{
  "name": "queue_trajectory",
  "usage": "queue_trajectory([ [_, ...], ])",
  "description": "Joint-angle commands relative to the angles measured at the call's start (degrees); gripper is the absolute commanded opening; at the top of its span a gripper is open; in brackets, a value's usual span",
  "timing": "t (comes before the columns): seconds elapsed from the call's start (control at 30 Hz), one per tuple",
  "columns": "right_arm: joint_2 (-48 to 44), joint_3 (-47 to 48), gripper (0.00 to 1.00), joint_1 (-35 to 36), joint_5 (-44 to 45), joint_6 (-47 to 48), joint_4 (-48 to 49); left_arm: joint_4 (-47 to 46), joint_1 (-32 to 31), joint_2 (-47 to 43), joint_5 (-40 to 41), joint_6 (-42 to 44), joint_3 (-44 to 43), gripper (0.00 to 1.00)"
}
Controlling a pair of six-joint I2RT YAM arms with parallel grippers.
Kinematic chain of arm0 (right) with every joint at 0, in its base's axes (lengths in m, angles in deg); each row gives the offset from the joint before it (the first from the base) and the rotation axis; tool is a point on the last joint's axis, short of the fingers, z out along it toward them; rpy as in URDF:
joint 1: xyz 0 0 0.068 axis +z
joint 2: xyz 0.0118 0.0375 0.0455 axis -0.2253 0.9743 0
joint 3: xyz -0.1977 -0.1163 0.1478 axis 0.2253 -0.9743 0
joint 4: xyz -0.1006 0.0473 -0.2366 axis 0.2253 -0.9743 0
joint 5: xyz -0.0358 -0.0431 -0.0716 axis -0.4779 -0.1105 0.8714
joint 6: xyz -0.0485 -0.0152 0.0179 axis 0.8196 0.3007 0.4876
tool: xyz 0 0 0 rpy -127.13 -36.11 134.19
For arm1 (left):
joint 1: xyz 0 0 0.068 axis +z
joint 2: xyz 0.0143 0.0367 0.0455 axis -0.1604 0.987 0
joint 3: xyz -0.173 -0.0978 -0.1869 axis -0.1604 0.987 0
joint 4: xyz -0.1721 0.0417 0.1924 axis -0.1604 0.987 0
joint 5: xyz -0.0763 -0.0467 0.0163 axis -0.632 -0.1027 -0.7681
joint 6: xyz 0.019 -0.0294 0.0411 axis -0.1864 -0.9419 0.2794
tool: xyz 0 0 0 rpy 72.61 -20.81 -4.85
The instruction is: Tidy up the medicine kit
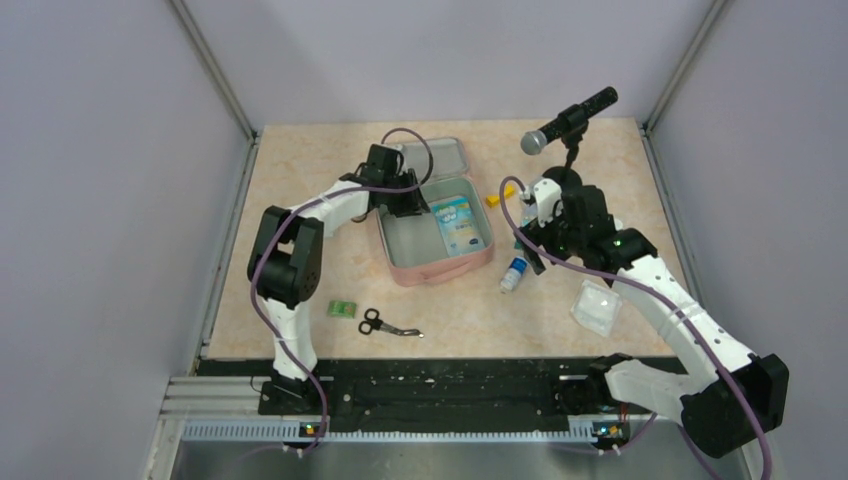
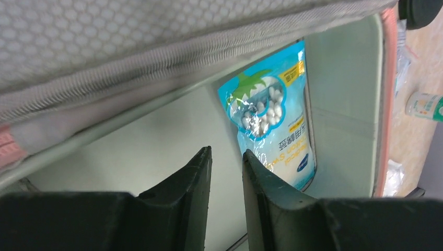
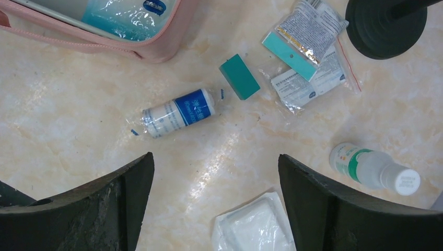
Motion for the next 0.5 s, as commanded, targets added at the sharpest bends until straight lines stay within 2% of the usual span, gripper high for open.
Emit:
queue_trajectory([
  [0.0, -1.84, 2.70, 0.89, -0.25, 2.60, -0.86, -2.39, -0.23, -0.81, -1.83, -1.94, 1.33, 1.68, 0.33],
  [0.1, -2.10, 2.89, 0.99, -2.95, 4.37, -4.27, -4.45, -0.89, -1.98, -0.42, -3.45, 1.06, 1.54, 0.36],
  [0.3, -1.25, 3.53, 0.98, -11.55, 3.45, -5.46, -9.35, -3.13, -5.63, 3.28, -4.17, 1.56, 0.13, 0.35],
  [0.47, -2.67, 2.89, 0.97, -12.80, 5.07, -1.01, -8.81, -4.87, -8.43, 7.11, -4.34, 1.05, -3.23, 0.31],
])
